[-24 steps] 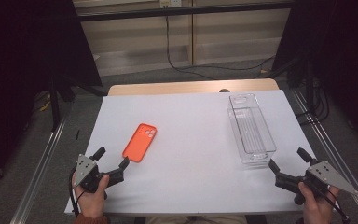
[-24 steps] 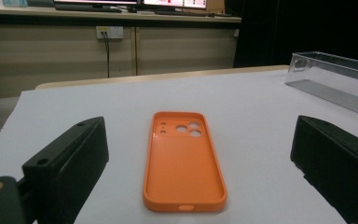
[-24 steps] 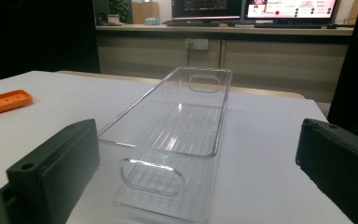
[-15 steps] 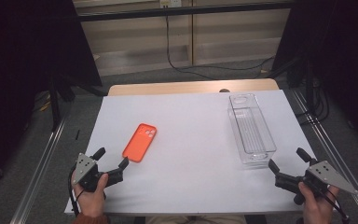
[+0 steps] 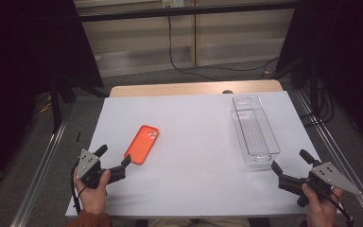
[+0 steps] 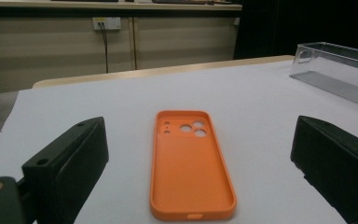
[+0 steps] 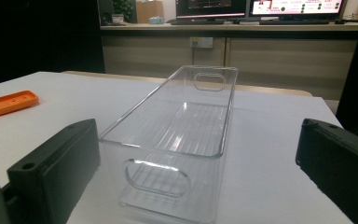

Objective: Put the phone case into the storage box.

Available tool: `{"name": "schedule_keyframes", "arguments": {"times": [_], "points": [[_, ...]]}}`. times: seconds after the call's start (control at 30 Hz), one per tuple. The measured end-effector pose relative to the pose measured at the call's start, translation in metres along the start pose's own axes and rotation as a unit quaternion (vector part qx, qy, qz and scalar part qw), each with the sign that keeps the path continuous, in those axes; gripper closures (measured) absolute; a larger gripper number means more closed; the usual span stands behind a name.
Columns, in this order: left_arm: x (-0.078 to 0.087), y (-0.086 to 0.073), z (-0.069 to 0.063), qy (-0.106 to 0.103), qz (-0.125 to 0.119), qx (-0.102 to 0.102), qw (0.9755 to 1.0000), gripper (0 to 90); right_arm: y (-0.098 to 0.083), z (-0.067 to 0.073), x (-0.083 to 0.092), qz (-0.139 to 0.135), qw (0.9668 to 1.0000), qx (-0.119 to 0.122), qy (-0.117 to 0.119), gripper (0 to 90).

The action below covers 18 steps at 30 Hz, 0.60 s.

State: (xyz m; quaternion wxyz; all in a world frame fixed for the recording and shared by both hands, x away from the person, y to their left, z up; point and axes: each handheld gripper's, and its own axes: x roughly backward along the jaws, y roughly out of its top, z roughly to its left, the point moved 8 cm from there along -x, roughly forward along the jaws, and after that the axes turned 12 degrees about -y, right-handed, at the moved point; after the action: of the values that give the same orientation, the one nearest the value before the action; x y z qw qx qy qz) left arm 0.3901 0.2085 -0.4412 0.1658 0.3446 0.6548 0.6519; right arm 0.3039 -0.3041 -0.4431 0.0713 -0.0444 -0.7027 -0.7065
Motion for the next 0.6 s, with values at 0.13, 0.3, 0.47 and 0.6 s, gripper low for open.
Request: {"name": "schedule_keyframes", "arguments": {"times": [0.13, 0.3, 0.47, 0.6], "points": [[-0.004, 0.005, 0.000, -0.005, -0.002, -0.004, 1.0000, 4.0, 0.000, 0.000, 0.000, 0.001, 1.0000, -0.002, 0.001, 0.0], [-0.009, 0.008, 0.005, -0.008, -0.001, 0.002, 1.0000, 4.0, 0.000, 0.001, 0.000, 0.002, 1.0000, -0.002, 0.003, 0.0], [-0.015, 0.007, 0.009, -0.015, 0.009, 0.007, 0.9998, 3.6, -0.001, 0.001, -0.001, 0.002, 1.0000, -0.002, 0.004, 0.0], [-0.020, 0.008, 0.011, -0.021, 0.015, 0.010, 0.9996, 3.5, -0.001, 0.002, -0.001, 0.002, 1.0000, -0.002, 0.006, 0.0]]}}
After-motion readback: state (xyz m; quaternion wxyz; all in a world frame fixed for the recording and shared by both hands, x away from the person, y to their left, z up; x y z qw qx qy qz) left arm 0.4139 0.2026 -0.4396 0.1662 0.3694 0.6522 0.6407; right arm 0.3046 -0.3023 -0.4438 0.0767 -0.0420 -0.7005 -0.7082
